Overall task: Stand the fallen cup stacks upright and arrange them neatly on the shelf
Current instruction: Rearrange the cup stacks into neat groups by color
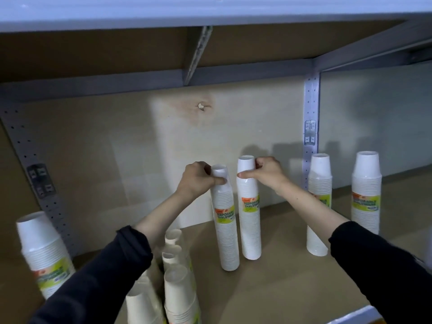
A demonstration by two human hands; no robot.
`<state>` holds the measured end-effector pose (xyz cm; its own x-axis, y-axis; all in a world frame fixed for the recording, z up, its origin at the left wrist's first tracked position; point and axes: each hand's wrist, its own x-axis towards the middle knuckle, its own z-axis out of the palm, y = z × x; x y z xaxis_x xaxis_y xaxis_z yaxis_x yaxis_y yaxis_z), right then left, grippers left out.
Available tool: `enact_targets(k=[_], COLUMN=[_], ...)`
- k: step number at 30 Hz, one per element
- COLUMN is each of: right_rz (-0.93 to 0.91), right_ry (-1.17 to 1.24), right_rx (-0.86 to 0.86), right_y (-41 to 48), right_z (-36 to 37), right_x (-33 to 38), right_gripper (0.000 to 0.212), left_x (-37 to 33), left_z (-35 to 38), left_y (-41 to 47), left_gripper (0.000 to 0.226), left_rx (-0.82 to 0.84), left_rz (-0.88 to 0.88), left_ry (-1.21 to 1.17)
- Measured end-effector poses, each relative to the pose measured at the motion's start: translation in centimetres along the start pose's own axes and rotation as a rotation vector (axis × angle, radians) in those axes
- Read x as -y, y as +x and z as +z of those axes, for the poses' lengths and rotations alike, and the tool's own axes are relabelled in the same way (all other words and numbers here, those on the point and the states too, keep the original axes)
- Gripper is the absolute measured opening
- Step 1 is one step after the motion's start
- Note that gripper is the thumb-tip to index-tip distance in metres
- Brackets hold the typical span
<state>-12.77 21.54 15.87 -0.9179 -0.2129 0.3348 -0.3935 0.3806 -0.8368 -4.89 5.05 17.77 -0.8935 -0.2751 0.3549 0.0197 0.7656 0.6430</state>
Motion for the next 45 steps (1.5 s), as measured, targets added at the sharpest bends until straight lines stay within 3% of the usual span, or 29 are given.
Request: enact_targets(k=[4, 15, 24, 30, 34, 45], right_rz=[-0.002, 0.007, -0.019, 0.013, 0.061, 0.052], right_ry=[0.017, 0.061, 0.155, 0.160, 0.140, 0.184], right_rx=[0.068, 0.131, 0.117, 0.182, 0.261, 0.241], right_y=[-1.9, -3.6, -4.3, -5.2, -5.9, -5.7], right_z=[0.9, 2.4, 3.1, 2.5, 2.6, 3.3], right_x=[0.9, 1.5, 0.6, -1.6, -2.8, -2.7], right_gripper=[0.046, 0.044, 0.040, 0.055, 0.049, 0.044], left_x=[0.0, 1.4, 2.4, 2.6, 2.7, 2.8], left_z=[-1.0, -1.9, -1.8, -1.6, -1.6, -1.5], left_y=[-1.6, -3.2, -3.3, -3.2, -3.1, -2.9], left_gripper=[0.038, 0.042, 0.047, 0.047, 0.046, 0.048], left_rx=[-0.013, -0.047, -0.012, 0.036, 0.047, 0.063], left_rz=[0.016, 0.008, 0.015, 0.014, 0.020, 0.033], left_ry=[0.001, 0.067, -0.028, -0.057, -0.066, -0.059])
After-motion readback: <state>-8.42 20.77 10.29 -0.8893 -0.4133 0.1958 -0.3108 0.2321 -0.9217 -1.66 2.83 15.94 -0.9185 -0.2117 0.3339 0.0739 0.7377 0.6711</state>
